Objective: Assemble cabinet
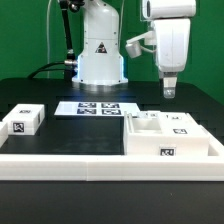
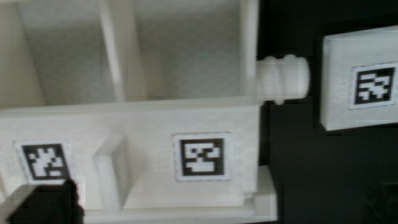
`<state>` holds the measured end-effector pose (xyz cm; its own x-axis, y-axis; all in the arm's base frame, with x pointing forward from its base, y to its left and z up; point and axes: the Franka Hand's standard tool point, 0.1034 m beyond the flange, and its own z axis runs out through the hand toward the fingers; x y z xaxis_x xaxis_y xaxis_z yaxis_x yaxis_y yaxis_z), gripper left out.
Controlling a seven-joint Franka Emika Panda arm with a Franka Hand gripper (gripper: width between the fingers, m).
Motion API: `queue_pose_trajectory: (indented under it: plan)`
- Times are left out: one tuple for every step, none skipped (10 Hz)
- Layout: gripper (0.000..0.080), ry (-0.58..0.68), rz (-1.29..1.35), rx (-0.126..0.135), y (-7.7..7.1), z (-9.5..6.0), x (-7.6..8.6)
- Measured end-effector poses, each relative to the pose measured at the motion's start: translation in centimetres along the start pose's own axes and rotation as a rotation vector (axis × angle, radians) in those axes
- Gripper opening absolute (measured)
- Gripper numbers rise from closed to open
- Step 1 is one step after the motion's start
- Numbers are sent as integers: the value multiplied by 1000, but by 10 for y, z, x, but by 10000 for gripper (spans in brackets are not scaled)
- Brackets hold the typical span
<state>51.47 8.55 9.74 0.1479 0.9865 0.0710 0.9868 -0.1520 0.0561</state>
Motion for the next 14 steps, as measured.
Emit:
queue_pose_trajectory:
  plan:
    - [797, -4, -1, 9, -9, 3, -3]
    - [797, -3, 1, 8, -7, 3, -3]
    - [797, -3, 2, 9, -7, 3, -3]
    - [797, -4, 2, 10, -7, 4, -3]
    - [797, -4, 2, 10, -7, 4, -4]
    - [797, -4, 3, 12, -9, 4, -4]
    - [797, -2, 4, 4, -18, 7, -6]
    - [797, -7, 1, 8, -36, 10, -11]
    - [797, -11, -3, 19, -50, 13, -14]
    - [797, -15, -3, 37, -61, 18, -14]
    - [797, -15, 10, 43, -65, 21, -11]
    - [797, -15, 15, 41, -62, 20, -12]
    - [797, -15, 17, 42, -63, 20, -13]
    - [797, -13, 16, 42, -65, 23, -12]
